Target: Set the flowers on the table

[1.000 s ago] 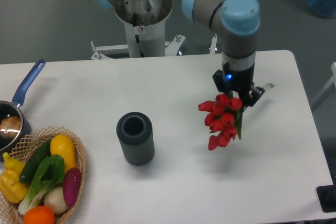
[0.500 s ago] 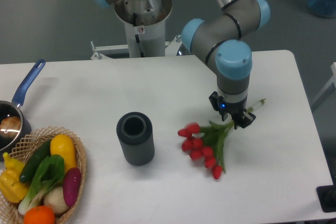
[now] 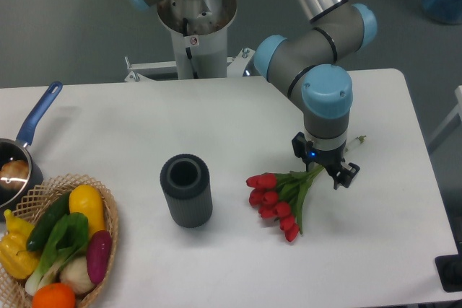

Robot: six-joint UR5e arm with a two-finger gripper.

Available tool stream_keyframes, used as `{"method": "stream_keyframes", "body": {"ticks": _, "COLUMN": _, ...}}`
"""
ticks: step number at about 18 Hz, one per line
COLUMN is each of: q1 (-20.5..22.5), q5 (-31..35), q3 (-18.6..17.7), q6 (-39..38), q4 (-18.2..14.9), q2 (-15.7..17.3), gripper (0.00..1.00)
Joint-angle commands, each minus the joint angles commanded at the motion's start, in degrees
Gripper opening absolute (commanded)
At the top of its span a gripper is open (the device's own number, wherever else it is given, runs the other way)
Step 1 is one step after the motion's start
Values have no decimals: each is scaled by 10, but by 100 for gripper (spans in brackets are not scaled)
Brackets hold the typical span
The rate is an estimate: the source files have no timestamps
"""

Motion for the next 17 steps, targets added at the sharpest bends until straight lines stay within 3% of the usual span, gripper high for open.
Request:
{"method": "stream_keyframes", "body": {"ticks": 4, "q1": 20, "q5": -73, "q3": 0, "q6": -11, "q4": 1, "q2": 3, "gripper": 100}}
{"method": "stream_keyframes", "body": {"ticks": 17, "q1": 21, "q5": -112, "q3": 12, "q6": -6, "q4": 5, "q2": 9, "gripper": 100}}
